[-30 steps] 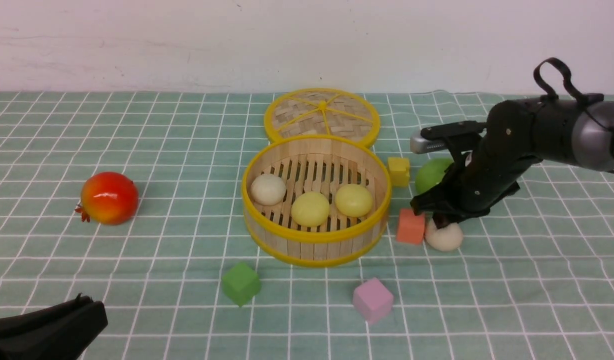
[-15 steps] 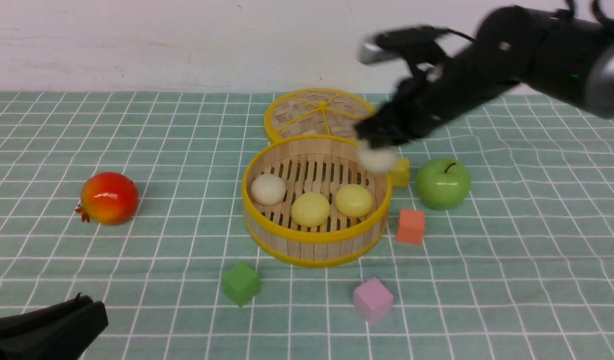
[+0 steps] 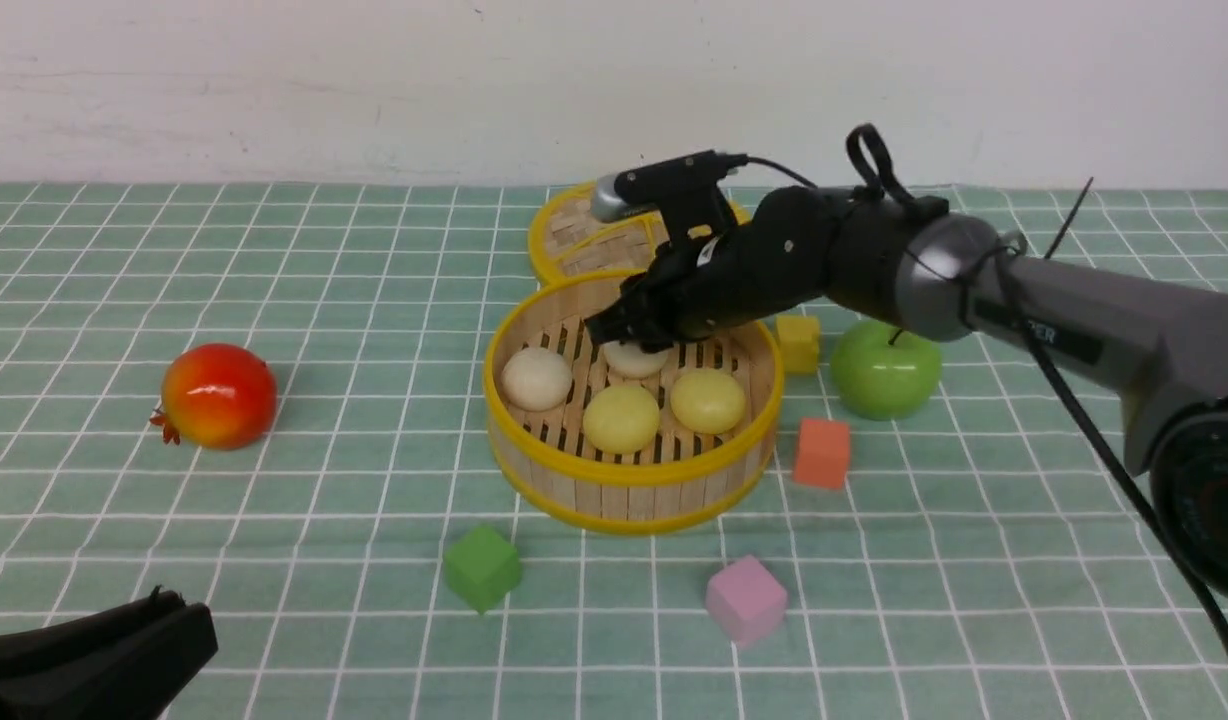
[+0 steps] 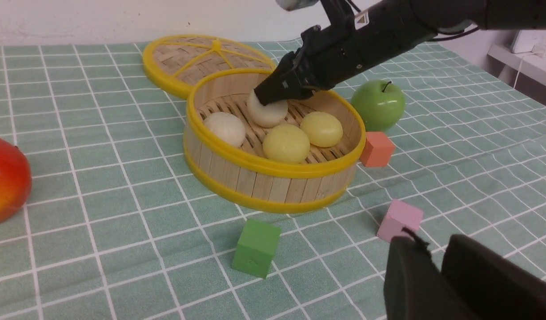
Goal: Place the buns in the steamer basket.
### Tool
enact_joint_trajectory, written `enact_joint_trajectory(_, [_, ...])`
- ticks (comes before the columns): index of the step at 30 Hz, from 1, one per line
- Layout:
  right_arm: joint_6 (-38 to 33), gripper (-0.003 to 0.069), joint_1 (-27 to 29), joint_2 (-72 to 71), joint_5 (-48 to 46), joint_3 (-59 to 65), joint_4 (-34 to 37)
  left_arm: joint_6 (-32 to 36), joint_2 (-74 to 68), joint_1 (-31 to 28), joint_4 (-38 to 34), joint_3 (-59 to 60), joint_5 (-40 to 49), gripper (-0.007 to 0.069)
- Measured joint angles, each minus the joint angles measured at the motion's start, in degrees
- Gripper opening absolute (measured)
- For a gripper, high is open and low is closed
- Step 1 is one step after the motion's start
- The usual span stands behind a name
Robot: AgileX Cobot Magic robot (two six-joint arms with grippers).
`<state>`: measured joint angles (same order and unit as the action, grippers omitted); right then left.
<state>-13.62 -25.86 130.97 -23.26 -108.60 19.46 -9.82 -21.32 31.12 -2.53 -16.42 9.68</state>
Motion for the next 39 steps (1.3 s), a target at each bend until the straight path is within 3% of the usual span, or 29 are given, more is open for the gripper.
enact_joint_trajectory(1, [0.00, 0.0343, 0.00, -0.45, -0.18, -0.10, 0.00, 0.00, 0.00, 0.00, 0.00, 0.00, 0.00, 0.0110])
enact_joint_trajectory(2, [0.00, 0.0343, 0.00, -0.57, -0.18, -0.06, 0.00, 0.00, 0.00, 0.00, 0.00, 0.00, 0.00, 0.0110])
enact_joint_trajectory(3, [0.00, 0.0427, 0.00, -2.06, -1.31, -0.06, 0.00, 0.00, 0.00, 0.00, 0.00, 0.00, 0.00, 0.0110])
enact_joint_trajectory(4, [0.00, 0.0435, 0.00, -2.33, -1.31, -0.06, 0.00, 0.00, 0.00, 0.00, 0.00, 0.00, 0.00, 0.0110])
enact_joint_trajectory(6, [0.00, 0.0525, 0.00, -6.96, -4.78, -0.06, -0.73, 0.00, 0.00, 0.00, 0.00, 0.00, 0.00, 0.0111])
enact_joint_trajectory(9, [0.50, 0.0575, 0.00, -15.25, -14.52, -0.25, -3.36, 0.00, 0.00, 0.00, 0.00, 0.00, 0.00, 0.0111])
enact_joint_trajectory(11, [2.14, 0.0568, 0.00, -22.04, -23.38, -0.37, -6.18, 0.00, 0.00, 0.00, 0.00, 0.00, 0.00, 0.0111])
enact_joint_trajectory(16, [10.28, 0.0432, 0.00, -37.43, -45.06, 3.69, -14.69, 0.00, 0.00, 0.00, 0.00, 0.00, 0.00, 0.0113])
enact_joint_trajectory(18, [11.80, 0.0393, 0.05, -40.76, -46.67, 6.14, -16.10, 0.00, 0.00, 0.00, 0.00, 0.00, 0.00, 0.0113])
enact_joint_trajectory(19, [13.63, 0.0314, 0.05, -45.77, -47.97, 9.92, -17.15, 0.00, 0.00, 0.00, 0.00, 0.00, 0.00, 0.0113])
enact_joint_trajectory(22, [15.04, 0.0242, 0.05, -51.39, -48.51, 14.89, -17.42, 0.00, 0.00, 0.00, 0.00, 0.00, 0.00, 0.0113])
enact_joint_trajectory(24, [16.22, 0.0144, 0.05, -58.53, -48.79, 20.52, -17.42, 0.00, 0.00, 0.00, 0.00, 0.00, 0.00, 0.0113])
enact_joint_trajectory(28, [16.43, 0.0051, 0.05, -68.64, -49.28, 26.08, -17.42, 0.00, 0.00, 0.00, 0.00, 0.00, 0.00, 0.0113])
enact_joint_trajectory(36, [16.53, 0.0009, 0.34, -84.43, -49.34, 28.64, -17.62, 0.00, 0.00, 0.00, 0.00, 0.00, 0.00, 0.0125])
enact_joint_trajectory(39, [16.53, 0.0009, 3.91, -89.77, -49.34, 31.83, -16.76, 0.00, 0.00, 0.00, 0.00, 0.00, 0.00, 0.0128])
